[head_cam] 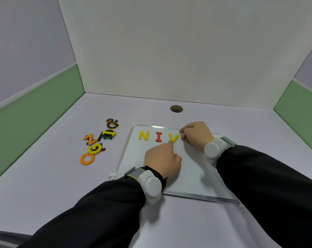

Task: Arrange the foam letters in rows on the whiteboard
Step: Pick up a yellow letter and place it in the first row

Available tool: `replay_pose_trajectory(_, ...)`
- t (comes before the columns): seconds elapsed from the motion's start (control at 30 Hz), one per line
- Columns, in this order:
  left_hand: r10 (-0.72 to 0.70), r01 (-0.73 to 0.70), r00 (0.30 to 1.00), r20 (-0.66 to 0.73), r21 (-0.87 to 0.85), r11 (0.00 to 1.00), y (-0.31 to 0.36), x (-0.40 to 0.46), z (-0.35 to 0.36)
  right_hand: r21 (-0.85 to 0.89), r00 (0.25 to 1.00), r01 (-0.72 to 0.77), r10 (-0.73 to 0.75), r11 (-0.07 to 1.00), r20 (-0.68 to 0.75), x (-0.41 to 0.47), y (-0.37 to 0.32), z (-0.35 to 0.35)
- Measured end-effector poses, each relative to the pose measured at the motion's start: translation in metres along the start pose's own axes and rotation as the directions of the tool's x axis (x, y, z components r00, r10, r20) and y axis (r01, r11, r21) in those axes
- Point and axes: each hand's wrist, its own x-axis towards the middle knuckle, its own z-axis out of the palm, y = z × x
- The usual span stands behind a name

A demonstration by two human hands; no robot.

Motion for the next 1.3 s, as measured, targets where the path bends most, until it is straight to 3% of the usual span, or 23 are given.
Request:
replay_pose_trajectory(0.67, -0.005, 0.005, 1.000, 0.013, -0.022, 1.000, 0.002, -0.003, -0.004, -0.084, 1.000, 0.028, -0.027, 0.996, 0.017, -0.004, -0.005, 0.002)
replay_pose_trajectory(0.93, -0.074, 0.080, 0.997, 0.034, -0.238, 0.968, -0.028, 0.006, -0.030, 0.139, 0.999, -0.031, 0.037, 0.990, -0.040, -0.004, -0.006, -0.006)
replay_pose_trajectory(1.13, -0.206, 0.189, 0.976, -0.073, -0.186, 0.964, -0.087, 0.008, -0.061, 0.173, 0.982, 0.141, -0.115, 0.975, -0.153, -0.008, -0.019, 0.008)
replay_pose_trajectory(1.3, -0.278, 0.268, 0.954, -0.114, -0.101, 0.958, -0.130, -0.003, -0.074, 0.104, 0.959, 0.275, -0.265, 0.956, -0.095, -0.022, -0.044, 0.036)
